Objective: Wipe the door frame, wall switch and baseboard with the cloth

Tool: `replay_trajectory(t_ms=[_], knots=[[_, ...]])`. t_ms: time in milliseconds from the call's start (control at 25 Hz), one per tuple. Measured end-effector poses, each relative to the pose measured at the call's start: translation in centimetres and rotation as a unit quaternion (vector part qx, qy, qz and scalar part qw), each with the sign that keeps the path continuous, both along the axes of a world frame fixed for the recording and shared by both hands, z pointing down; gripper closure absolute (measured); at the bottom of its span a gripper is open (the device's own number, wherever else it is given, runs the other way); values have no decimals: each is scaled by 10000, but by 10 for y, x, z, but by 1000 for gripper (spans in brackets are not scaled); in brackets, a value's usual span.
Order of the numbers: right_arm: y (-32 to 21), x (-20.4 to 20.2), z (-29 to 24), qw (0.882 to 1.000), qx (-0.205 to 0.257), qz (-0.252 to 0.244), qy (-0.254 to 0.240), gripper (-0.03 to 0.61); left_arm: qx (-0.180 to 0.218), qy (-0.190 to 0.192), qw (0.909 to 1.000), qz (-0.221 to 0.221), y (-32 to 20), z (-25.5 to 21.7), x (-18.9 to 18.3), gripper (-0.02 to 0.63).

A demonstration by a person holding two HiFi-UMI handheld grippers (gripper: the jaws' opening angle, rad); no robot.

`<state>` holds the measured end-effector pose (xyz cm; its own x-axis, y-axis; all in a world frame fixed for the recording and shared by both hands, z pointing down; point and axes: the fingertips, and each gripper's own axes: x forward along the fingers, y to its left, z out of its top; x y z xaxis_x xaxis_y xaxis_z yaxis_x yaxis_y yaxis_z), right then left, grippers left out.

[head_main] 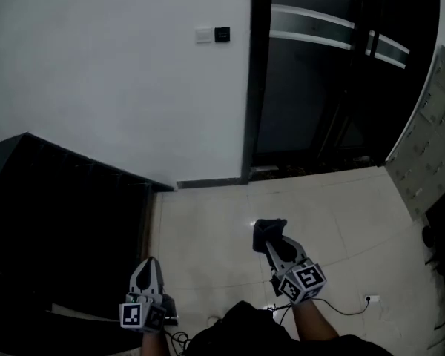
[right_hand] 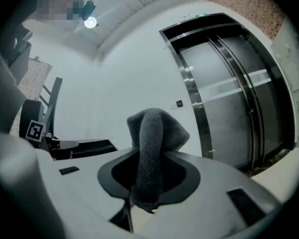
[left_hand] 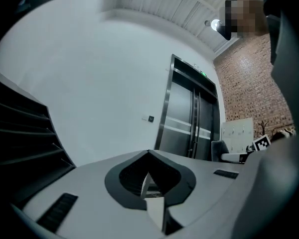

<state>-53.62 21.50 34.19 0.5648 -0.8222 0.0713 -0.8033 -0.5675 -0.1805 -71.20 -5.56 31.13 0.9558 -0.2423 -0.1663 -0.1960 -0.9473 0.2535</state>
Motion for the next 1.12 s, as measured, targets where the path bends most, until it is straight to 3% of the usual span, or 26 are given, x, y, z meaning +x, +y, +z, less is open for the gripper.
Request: replay_trajectory(t_ms=[240,480,600,800,1000,1120], knots=[[-6,70,20,9991,-28,394,-145,488,-47,-106,9986,507,-12,14,90,620],[-34,178,37,9995,87,51,-301,488,-40,88,9987,509,-17,21,187,620],[-50,244,21,9995,56,-278,-135,488,-178,70,9991,382,-13,24,256,620],[-46,359,-13,9981,-70,-551,255,488,-8,145,9980,616,19,2,378,620],[-57,446,-37,9959,-162,-440,772,488,383,-154,9948,931,24,-8,473,620],[-66,491,-39,9962,-132,-226,826,488,509,-241,9930,1039,11,-6,526,620]])
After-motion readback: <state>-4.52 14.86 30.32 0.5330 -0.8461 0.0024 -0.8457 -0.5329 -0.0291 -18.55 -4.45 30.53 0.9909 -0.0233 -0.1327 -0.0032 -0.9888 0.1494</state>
